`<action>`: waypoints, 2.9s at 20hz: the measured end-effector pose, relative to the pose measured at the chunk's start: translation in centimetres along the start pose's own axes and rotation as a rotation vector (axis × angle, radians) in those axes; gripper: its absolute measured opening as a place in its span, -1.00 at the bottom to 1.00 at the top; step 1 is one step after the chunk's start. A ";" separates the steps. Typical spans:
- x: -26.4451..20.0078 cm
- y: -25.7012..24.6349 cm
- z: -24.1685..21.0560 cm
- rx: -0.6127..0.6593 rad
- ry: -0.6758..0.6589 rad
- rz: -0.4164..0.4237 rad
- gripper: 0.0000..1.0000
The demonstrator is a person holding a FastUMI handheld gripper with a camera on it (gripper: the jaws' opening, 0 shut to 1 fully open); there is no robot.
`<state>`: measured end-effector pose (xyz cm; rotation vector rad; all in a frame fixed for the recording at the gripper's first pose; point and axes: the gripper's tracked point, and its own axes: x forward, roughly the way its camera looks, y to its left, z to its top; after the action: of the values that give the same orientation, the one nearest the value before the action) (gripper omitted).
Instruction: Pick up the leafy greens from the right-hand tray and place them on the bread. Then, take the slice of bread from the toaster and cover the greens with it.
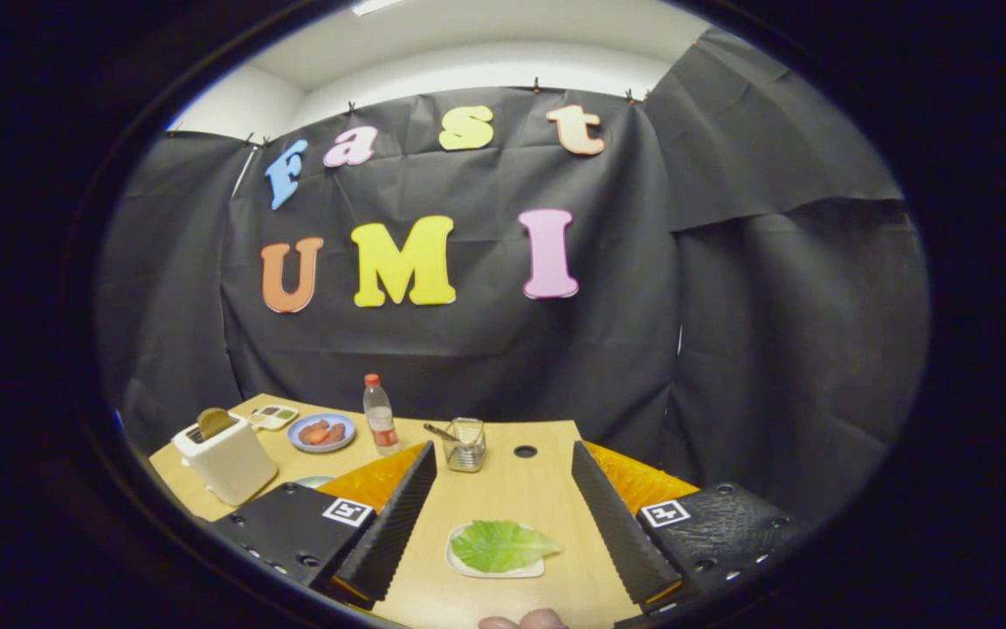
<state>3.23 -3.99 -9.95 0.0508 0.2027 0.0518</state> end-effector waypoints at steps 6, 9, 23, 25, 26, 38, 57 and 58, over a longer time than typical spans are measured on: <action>4.8 -2.7 -8.9 0.054 0.152 -0.005 0.90; 8.5 -3.9 -14.9 0.053 0.251 -0.011 0.91; 14.8 -5.9 -25.1 0.074 0.486 0.002 0.53; 15.1 -5.9 -24.9 0.074 0.487 -0.011 -0.01; 15.3 -6.0 -24.8 0.073 0.481 -0.019 -0.20; 13.1 -3.9 -17.8 0.135 0.411 -0.029 -0.99; 10.1 29.6 -7.8 0.159 0.340 0.098 -0.99; 10.3 32.2 -8.3 0.164 0.353 0.129 -0.99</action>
<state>10.14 29.09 -18.38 0.2194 0.5560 0.1734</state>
